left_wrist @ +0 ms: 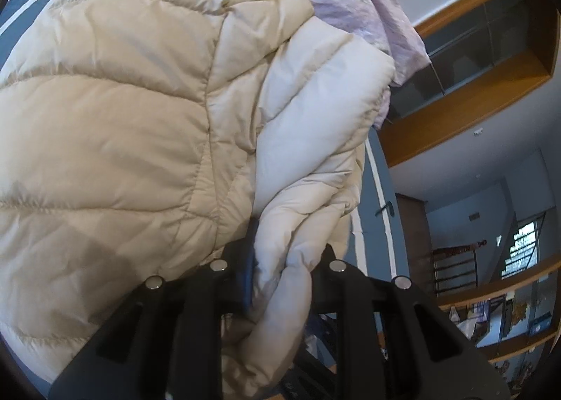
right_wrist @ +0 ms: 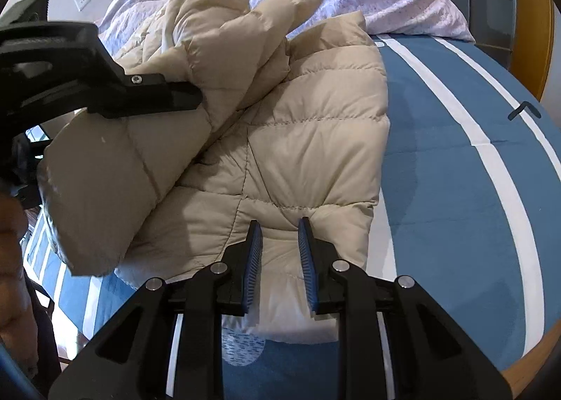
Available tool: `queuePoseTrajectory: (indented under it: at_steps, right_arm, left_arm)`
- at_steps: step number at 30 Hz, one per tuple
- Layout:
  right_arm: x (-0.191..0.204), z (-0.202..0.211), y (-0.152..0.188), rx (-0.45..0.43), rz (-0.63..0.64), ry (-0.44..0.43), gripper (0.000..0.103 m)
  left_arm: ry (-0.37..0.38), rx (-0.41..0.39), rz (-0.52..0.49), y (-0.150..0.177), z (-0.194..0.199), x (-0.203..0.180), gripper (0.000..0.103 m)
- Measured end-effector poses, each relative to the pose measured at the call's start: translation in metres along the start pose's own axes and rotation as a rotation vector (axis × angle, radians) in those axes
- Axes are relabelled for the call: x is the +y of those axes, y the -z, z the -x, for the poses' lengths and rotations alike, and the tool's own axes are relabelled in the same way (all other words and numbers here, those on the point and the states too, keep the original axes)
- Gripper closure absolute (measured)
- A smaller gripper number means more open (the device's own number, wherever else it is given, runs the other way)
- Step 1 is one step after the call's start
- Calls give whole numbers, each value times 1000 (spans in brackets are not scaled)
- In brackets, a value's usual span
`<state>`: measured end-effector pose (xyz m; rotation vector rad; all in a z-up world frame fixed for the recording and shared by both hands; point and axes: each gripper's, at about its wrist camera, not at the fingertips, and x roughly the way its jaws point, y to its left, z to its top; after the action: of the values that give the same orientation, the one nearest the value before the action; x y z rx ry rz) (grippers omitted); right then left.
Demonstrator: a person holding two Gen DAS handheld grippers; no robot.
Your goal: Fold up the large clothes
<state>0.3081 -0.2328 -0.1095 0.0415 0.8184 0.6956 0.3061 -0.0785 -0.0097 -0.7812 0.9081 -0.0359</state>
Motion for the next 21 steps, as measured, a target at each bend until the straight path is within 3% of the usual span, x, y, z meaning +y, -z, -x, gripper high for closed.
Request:
queuePoseTrajectory:
  at_steps: [9, 12, 13, 14, 21]
  right_arm:
    - [-5, -2, -2, -3, -15, -5, 80]
    - [-7, -3, -3, 0, -25, -10, 79]
    - [-7, -3, -3, 1, -29, -12, 79]
    - [-8, -3, -4, 2, -34, -13, 79]
    - [-11, -4, -4, 8, -48, -16, 79]
  left_arm:
    - [5, 45, -11, 3, -5, -3, 75]
    - [13, 49, -16, 1, 1, -4, 60]
    - [20, 49, -17, 0, 3, -7, 45]
    - [20, 45, -20, 0, 5, -9, 38]
    - [-4, 39, -71, 2, 24, -16, 33]
